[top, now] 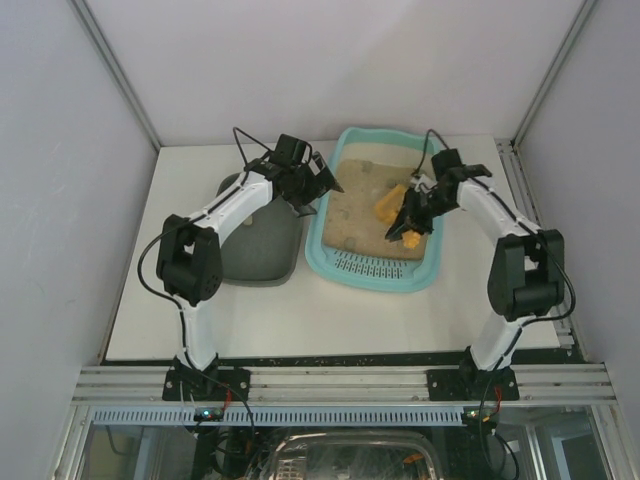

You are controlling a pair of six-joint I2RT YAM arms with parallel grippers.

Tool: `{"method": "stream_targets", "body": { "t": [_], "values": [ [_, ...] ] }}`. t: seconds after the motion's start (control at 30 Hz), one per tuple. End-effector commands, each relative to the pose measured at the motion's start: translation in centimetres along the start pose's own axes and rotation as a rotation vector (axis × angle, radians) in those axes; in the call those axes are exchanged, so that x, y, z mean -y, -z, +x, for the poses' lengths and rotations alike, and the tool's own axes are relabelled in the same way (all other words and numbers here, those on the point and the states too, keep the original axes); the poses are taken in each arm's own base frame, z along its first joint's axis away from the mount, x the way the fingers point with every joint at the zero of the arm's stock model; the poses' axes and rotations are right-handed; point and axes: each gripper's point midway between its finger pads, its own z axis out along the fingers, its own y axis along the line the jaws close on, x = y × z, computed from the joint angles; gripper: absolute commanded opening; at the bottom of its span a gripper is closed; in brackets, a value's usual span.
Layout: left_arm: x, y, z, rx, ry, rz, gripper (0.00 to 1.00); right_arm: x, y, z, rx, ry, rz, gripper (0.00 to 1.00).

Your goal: Clean the litter box

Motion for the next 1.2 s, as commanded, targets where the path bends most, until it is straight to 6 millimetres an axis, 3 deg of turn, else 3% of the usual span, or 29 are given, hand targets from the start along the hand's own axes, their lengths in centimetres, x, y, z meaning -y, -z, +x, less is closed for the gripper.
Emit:
{"method": "stream_targets", "body": {
  "t": [0.0,0.07,0.13,0.27,0.4,0.57,0.73,1.17],
  "values": [
    [2.1,0.6,-1.0,0.051,-0.010,0.059,1.00,-2.8,3.9,-2.6,0.158,0.033,-0.129,0.00],
    [1.9,0.4,-0.9,0.048,0.000,0.058,1.00,-2.9,2.8,-3.4,0.138,0.040,-0.123,0.00],
    [2.7,0.1,0.6,0.024,-0.017,0.068,1.00,-2.9,1.2,-4.2,0.095,0.063,-0.100,0.00],
    [2.9,0.0,0.6,0.029,-0.018,0.073,1.00,-2.9,-2.0,-5.9,0.041,0.089,-0.066,0.00],
    [3.0,0.0,0.5,0.036,-0.025,0.074,1.00,-2.3,-3.7,-6.8,0.015,0.095,-0.018,0.00],
    [2.9,0.1,0.5,0.036,-0.025,0.073,1.00,-0.5,-4.0,-6.2,0.006,0.093,0.062,0.00],
    [2.8,-0.1,0.6,0.032,-0.022,0.072,1.00,-0.1,-4.6,-5.4,-0.015,0.099,0.072,0.00],
    [2.6,0.1,0.5,0.049,-0.032,0.069,1.00,-3.8,-8.8,-2.5,-0.139,0.149,-0.016,0.00]
  ]
}}
